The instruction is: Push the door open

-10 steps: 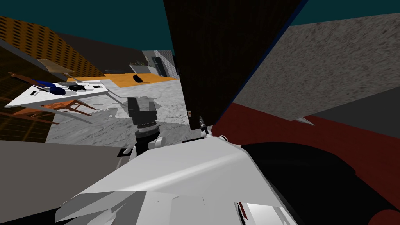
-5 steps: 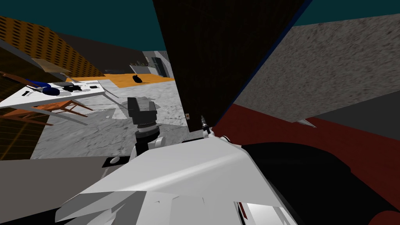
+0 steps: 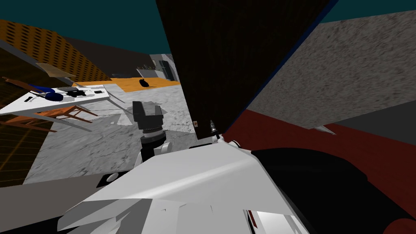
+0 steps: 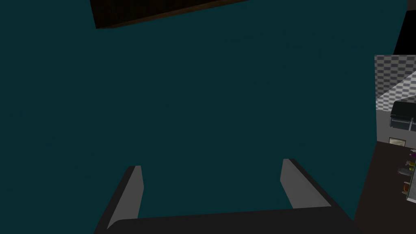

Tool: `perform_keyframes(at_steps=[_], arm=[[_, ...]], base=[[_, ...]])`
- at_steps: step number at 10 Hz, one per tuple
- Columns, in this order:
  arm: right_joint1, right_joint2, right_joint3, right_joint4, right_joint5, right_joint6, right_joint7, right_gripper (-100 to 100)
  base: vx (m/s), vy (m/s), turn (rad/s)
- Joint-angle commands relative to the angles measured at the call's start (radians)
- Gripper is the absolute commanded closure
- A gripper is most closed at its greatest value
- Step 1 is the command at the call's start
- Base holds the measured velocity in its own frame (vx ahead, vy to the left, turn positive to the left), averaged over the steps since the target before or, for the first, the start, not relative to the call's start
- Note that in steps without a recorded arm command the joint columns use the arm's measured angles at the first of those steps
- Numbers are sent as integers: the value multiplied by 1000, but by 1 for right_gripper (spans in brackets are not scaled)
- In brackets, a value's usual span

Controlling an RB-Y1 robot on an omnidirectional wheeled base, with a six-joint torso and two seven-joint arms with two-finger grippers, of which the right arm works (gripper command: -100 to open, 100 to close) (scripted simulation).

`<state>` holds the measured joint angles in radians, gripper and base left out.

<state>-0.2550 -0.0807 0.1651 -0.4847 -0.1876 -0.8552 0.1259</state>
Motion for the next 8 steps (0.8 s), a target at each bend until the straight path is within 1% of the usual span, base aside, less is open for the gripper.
perform_keyframes(at_steps=[1, 2, 4, 5, 6, 7, 8], arm=[[4, 9, -2, -6, -1, 3, 3, -100], [4, 20, -3, -6, -1, 1, 4, -100], [4, 53, -4, -5, -2, -1, 6, -100], [4, 53, -4, -5, -2, -1, 6, -100], [4, 53, -4, -5, -2, -1, 6, -100], [5, 82, -6, -5, -3, -2, 7, -100], [5, 97, -6, -4, -3, -3, 8, -100]], base=[[135, 133, 22], [95, 165, 15], [71, 172, -7], [27, 144, 17], [0, 57, 14], [21, 128, 4], [-5, 190, 15]])
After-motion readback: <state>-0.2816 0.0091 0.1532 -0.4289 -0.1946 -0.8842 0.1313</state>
